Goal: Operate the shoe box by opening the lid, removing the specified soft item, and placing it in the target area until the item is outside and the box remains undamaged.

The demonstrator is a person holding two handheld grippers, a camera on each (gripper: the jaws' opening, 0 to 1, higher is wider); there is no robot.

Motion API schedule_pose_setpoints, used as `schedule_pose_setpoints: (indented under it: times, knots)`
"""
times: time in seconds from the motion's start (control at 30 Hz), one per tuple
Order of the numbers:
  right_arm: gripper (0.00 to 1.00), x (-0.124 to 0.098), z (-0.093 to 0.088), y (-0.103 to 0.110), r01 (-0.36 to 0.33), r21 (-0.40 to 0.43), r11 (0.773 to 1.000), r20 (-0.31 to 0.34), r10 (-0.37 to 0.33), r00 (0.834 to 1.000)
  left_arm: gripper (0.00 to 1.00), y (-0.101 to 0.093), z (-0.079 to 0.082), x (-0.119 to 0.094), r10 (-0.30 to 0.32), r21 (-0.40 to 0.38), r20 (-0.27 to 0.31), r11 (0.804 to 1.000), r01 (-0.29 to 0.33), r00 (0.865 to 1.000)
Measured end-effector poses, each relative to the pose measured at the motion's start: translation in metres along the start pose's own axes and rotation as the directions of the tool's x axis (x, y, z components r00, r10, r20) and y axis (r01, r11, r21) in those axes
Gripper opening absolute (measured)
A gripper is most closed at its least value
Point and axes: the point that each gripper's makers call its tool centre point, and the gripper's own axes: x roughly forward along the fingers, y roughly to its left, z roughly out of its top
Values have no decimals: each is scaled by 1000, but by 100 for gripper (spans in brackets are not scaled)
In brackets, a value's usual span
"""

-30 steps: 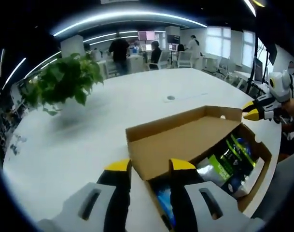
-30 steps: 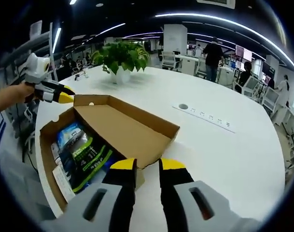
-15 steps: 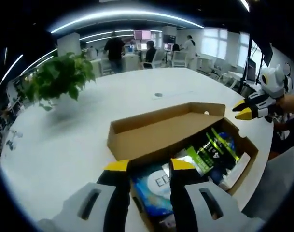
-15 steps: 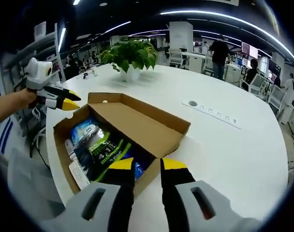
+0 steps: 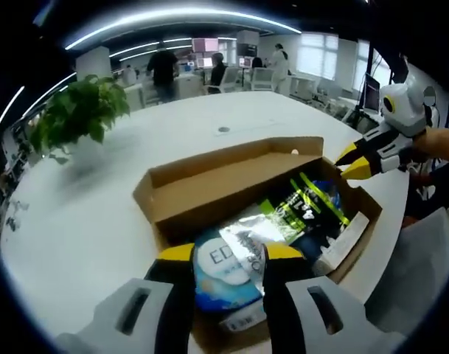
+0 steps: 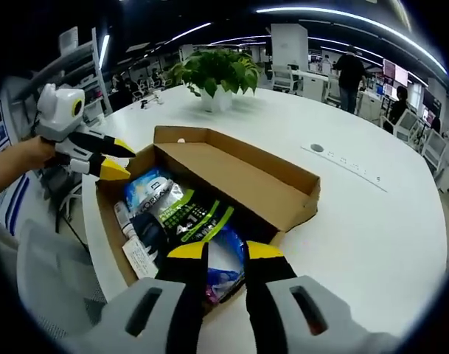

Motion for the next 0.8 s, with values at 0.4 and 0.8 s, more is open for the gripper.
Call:
schedule_pose_setpoints:
  times: [0.4,0.8]
  knots:
    - [18,19,-8,12,-34,27,999,-95,36,995,35,-17,-16,7,-46,17,-61,999,47,997]
    - [17,41,-16,17,-25,-7,1000,-187,23,982,34,-12,-26,11,-65,-10,-85,998,65,994]
